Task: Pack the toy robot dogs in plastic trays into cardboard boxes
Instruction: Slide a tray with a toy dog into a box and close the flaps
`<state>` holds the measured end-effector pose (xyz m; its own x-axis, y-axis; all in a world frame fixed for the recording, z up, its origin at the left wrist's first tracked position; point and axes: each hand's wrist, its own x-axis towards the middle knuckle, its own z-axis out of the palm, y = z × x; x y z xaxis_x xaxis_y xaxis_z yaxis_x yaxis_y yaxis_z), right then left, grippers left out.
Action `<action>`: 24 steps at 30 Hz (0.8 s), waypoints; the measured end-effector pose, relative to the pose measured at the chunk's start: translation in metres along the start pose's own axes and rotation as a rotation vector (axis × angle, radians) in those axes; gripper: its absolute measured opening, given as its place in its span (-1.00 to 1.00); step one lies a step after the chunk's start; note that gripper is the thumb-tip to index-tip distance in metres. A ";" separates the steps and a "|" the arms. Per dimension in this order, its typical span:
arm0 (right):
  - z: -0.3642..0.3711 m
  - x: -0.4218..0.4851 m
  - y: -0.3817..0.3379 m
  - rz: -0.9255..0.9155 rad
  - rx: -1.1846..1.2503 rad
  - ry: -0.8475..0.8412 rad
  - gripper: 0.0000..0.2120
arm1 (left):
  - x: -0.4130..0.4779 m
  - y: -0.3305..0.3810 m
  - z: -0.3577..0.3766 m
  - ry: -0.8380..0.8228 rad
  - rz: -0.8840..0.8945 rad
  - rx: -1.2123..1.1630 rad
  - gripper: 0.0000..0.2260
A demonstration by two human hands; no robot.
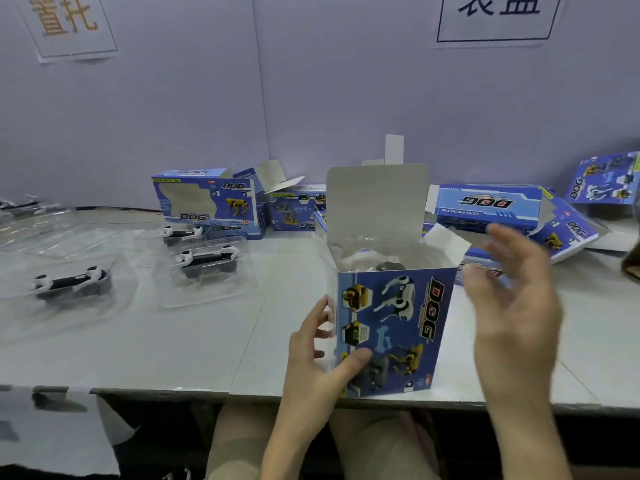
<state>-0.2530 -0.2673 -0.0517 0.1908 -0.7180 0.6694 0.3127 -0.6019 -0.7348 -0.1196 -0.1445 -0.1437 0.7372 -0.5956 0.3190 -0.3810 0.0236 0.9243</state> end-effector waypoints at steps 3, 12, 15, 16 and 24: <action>-0.002 0.032 -0.041 -0.244 0.042 -0.147 -0.83 | 0.002 -0.003 0.001 0.002 0.012 -0.009 -0.23; 0.071 0.104 -0.038 -0.062 -0.742 -1.163 -0.69 | 0.004 -0.004 0.003 0.054 0.046 -0.034 -0.26; 0.070 0.099 -0.022 -0.020 -0.749 -1.249 -0.70 | 0.004 -0.005 0.002 0.045 0.063 -0.033 -0.29; 0.068 0.099 -0.021 -0.017 -0.737 -1.253 -0.69 | 0.004 -0.004 0.002 0.042 0.071 -0.029 -0.29; 0.059 0.089 -0.024 -0.053 -0.693 -1.284 -0.68 | 0.016 0.045 0.000 0.284 0.417 -0.147 -0.38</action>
<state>-0.1884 -0.2965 0.0323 0.9917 -0.1142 0.0594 -0.0851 -0.9281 -0.3625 -0.1248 -0.1528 -0.0967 0.6696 -0.2708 0.6916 -0.6071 0.3369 0.7197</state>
